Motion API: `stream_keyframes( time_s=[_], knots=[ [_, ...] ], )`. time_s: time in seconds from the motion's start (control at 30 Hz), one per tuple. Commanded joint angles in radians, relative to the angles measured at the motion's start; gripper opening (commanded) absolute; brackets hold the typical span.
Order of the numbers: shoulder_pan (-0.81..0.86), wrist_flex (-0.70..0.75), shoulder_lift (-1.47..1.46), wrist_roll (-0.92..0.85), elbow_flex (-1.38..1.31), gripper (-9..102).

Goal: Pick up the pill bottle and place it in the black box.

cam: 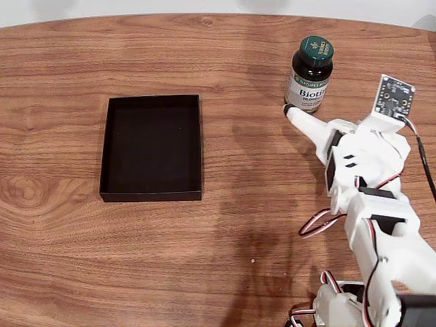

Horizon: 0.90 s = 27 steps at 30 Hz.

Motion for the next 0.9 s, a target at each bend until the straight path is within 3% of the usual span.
stream_keyframes(
  time_s=[0.0, 0.27, 0.87],
  knots=[
    [-0.014, -0.13, -0.048, 0.023, -0.043, 49],
    [-0.02, -0.311, -0.227, 0.133, -0.114, 49],
    [0.008, -0.41, -0.565, 0.164, -0.353, 50]
  ],
)
